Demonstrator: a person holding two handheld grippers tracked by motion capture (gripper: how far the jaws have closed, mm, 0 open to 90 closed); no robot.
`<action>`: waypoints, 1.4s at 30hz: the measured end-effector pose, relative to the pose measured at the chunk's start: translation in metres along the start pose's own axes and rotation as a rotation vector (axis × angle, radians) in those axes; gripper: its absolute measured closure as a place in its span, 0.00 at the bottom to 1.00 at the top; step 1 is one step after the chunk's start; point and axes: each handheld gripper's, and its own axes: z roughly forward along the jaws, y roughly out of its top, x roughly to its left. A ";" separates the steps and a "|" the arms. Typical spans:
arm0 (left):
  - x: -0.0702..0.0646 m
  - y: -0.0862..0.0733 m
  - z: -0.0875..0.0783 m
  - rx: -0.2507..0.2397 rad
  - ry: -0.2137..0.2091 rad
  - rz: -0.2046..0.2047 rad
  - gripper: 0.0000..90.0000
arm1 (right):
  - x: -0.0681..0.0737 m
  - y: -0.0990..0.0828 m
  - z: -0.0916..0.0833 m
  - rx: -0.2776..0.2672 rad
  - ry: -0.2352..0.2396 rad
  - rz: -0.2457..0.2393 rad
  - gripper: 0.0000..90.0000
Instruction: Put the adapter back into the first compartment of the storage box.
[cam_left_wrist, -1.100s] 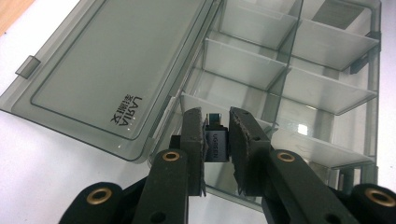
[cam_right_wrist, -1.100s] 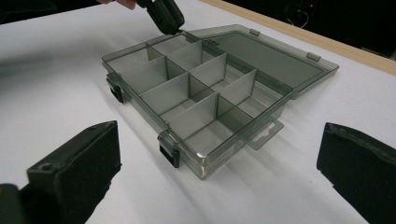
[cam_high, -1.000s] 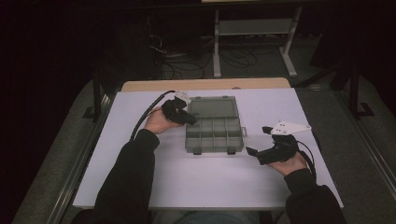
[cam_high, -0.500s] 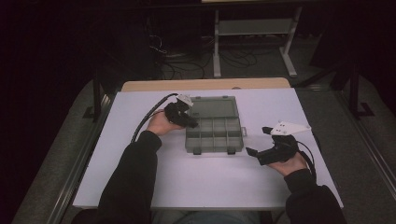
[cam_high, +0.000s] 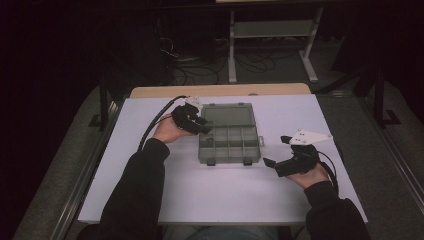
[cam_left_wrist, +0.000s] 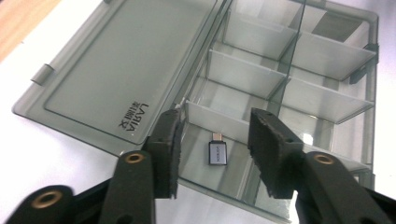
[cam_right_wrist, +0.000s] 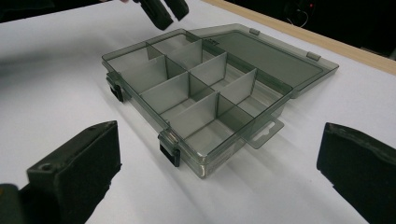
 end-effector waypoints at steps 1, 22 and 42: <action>0.000 0.000 -0.005 -0.009 -0.003 -0.006 0.56 | 0.000 0.000 0.000 0.000 -0.001 0.000 0.00; -0.005 -0.010 -0.036 -0.136 0.003 -0.069 0.00 | 0.001 0.000 0.001 0.011 -0.006 0.000 0.00; -0.012 -0.042 -0.071 -0.208 0.080 -0.074 0.00 | 0.001 0.000 0.001 0.016 -0.010 -0.002 0.00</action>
